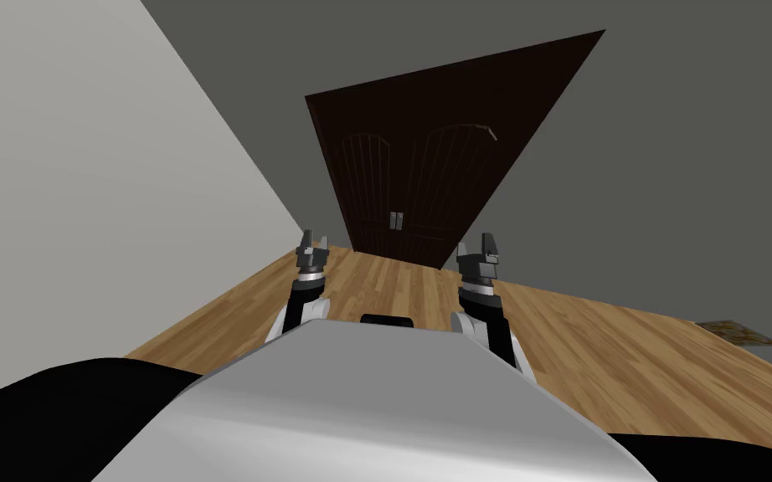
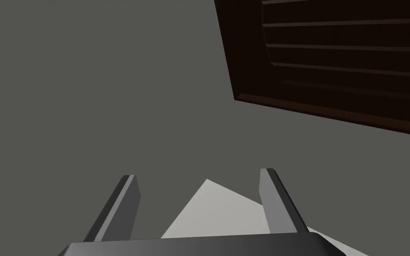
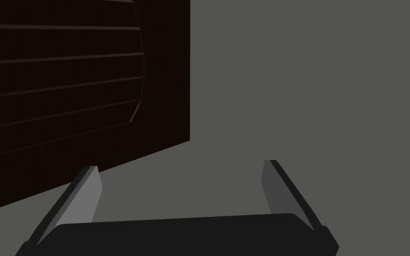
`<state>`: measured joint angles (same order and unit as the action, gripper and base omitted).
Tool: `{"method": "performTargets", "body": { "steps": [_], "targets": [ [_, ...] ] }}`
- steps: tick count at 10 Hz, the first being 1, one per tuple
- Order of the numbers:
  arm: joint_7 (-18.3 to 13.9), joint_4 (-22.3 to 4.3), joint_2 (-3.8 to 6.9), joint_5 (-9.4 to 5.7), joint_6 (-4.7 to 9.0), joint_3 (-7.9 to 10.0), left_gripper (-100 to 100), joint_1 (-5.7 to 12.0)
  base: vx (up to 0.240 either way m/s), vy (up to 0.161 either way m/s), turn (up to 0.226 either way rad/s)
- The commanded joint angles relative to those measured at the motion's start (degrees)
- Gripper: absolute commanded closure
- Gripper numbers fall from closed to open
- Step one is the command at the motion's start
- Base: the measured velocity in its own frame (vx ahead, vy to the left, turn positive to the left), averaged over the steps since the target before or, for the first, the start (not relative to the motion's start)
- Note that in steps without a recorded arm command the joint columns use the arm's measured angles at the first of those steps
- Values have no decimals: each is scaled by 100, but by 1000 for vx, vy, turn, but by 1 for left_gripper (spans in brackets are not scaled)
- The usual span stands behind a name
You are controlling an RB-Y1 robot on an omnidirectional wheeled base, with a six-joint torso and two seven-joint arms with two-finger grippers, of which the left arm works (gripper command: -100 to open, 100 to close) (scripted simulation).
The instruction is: Pull the door open
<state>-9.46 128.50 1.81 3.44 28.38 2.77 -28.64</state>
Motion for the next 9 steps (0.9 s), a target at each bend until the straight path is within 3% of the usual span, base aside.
{"method": "performTargets", "body": {
  "steps": [1, 9],
  "targets": [
    [-10, -170, 52, -10, -32, -5, -100, 80, 142, 42, -59],
    [-70, -1210, 308, -73, -228, -39, -100, 573, 163, -43, -45]
  ]
}}
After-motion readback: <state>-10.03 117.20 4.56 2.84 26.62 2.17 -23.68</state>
